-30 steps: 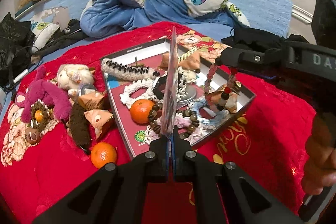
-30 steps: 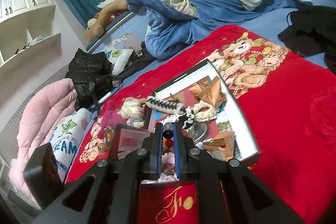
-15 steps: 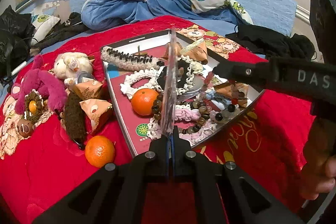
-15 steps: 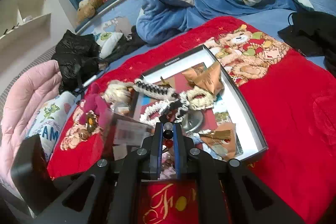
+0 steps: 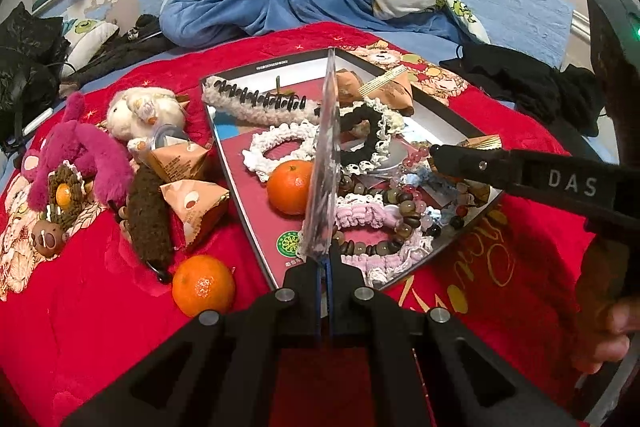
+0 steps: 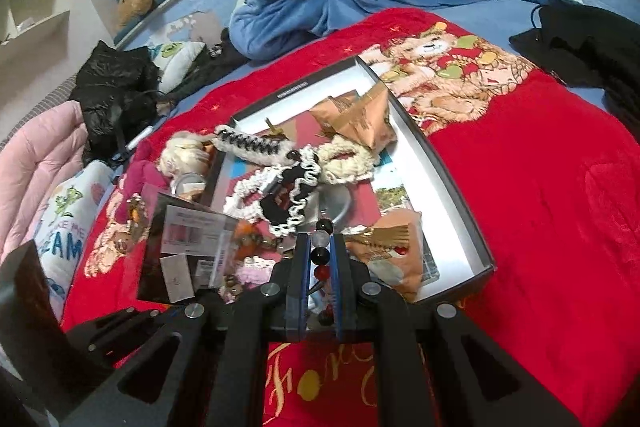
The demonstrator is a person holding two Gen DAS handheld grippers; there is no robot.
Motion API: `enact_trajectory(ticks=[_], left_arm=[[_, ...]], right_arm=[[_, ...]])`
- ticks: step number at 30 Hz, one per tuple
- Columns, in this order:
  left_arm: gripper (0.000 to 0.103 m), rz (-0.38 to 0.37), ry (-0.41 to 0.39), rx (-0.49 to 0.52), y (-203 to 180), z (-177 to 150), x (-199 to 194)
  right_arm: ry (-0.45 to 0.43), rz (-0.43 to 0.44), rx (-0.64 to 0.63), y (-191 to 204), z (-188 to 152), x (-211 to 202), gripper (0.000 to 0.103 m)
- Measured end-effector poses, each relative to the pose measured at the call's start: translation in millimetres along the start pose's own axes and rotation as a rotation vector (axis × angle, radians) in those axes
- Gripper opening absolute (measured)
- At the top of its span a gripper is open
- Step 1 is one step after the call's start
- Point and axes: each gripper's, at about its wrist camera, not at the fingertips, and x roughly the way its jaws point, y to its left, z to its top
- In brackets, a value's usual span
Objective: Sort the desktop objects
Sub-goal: 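Carry the bag and pink bracelet over the box and open both tools, then withdraw both open tools from the box toward the items on the bedspread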
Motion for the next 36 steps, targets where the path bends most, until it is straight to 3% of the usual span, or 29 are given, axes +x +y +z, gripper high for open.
enact_trajectory(ticks=[11, 16, 17, 18, 22, 23, 24, 25, 26, 28, 31, 33, 36], left_arm=[[0.002, 0.036, 0.061, 0.049, -7, 6, 6], [0.01, 0.077, 0.038, 0.056, -8, 5, 5], [0.014, 0.076, 0.031, 0.052, -9, 5, 4], [0.027, 0.078, 0.021, 0.056, -10, 5, 3], [0.062, 0.079, -0.031, 0.08, -17, 7, -9], [0.08, 0.092, -0.039, 0.077, -16, 7, -11], [0.096, 0.108, -0.05, 0.075, -15, 8, -13], [0.102, 0.104, -0.058, 0.071, -13, 7, -15], [0.103, 0.092, -0.061, 0.065, -11, 7, -16], [0.103, 0.079, -0.051, 0.046, -6, 5, -15], [0.103, 0.102, -0.052, 0.042, -1, 2, -15], [0.103, 0.108, -0.065, 0.037, 2, 2, -17], [0.103, 0.102, -0.072, 0.024, 5, 4, -20]], right_arm=[[0.014, -0.003, 0.026, -2, 1, 4, 0.01], [0.025, 0.005, 0.029, -3, 1, 6, 0.012], [0.027, 0.012, 0.031, -3, 1, 6, 0.012], [0.028, 0.019, 0.035, -4, 2, 6, 0.013], [0.021, 0.037, 0.051, -6, 3, 3, 0.015], [0.017, 0.047, 0.058, -6, 4, 2, 0.017], [0.013, 0.054, 0.061, -6, 4, 0, 0.021], [0.005, 0.068, 0.063, -5, 4, -2, 0.03], [0.001, 0.076, 0.065, -4, 5, -3, 0.037], [-0.005, 0.101, 0.074, -3, 7, -7, 0.067], [-0.033, 0.102, 0.086, -2, 8, -12, 0.093], [-0.056, 0.099, 0.102, -3, 9, -16, 0.103], [-0.069, 0.103, 0.124, -6, 10, -18, 0.103]])
